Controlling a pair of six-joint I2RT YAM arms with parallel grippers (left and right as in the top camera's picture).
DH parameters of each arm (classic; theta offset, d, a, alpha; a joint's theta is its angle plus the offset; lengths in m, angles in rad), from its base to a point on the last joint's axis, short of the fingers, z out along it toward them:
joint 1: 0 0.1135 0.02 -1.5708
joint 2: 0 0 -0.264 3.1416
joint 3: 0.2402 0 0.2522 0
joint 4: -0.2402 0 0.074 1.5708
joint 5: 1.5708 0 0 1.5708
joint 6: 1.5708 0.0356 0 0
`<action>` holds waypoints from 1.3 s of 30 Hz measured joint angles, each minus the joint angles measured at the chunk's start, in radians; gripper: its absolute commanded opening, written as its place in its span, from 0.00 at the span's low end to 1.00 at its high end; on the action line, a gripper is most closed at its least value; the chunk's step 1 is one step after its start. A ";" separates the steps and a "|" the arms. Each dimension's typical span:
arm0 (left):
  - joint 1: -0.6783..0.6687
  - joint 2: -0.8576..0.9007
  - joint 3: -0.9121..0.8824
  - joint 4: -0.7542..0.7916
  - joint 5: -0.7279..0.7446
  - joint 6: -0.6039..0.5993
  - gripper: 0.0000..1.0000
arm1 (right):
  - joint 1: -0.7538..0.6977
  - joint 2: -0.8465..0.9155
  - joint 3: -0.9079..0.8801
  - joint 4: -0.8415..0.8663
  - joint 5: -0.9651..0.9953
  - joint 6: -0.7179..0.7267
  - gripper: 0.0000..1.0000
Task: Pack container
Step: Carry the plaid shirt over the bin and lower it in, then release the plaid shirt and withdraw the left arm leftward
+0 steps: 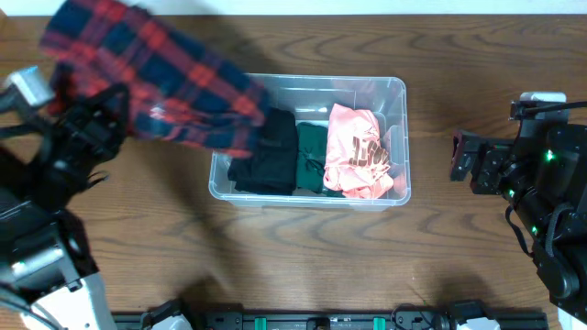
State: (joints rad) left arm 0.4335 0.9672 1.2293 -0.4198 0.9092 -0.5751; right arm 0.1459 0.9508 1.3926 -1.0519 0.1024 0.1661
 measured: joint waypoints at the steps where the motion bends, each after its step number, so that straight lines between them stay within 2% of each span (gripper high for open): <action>1: -0.051 0.003 0.000 0.012 -0.018 -0.027 0.06 | 0.000 0.000 0.000 0.000 0.000 0.000 0.99; 5: -0.283 0.029 0.000 0.025 -0.164 -0.100 0.06 | 0.000 0.000 0.000 0.000 0.000 0.000 0.99; 12: -0.734 0.188 0.000 0.098 -0.569 -0.202 0.06 | 0.000 0.000 0.000 0.000 0.000 0.000 0.99; 17: -0.954 0.354 0.000 0.206 -0.816 -0.261 0.06 | 0.000 0.000 0.000 0.000 0.001 0.000 0.99; 21: -1.040 0.466 0.000 0.209 -0.949 -0.334 0.06 | 0.000 0.000 0.000 0.000 0.001 0.000 0.99; 27: -1.071 0.593 0.000 0.201 -1.044 -0.391 0.06 | 0.000 0.000 0.000 0.000 0.001 0.000 0.99; 31: -1.084 0.610 0.000 0.061 -1.125 -0.403 0.06 | 0.000 0.000 0.000 0.000 0.001 0.000 0.99; 33: -1.090 0.609 0.000 -0.030 -1.179 -0.408 0.16 | 0.000 0.000 0.000 0.000 0.001 0.000 0.99; 36: -1.095 0.610 0.000 -0.117 -1.229 -0.410 0.46 | 0.000 0.000 0.000 0.000 0.002 0.000 0.99; 37: -1.096 0.610 0.000 -0.143 -1.239 -0.403 0.50 | 0.000 0.000 0.000 0.000 0.002 0.000 0.99; 39: -1.098 0.610 0.000 -0.201 -1.256 -0.383 0.50 | 0.000 0.000 0.000 0.000 0.002 0.000 0.99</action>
State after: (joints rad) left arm -0.6640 1.5768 1.2289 -0.6205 -0.3470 -0.9585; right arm 0.1459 0.9508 1.3926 -1.0519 0.1040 0.1658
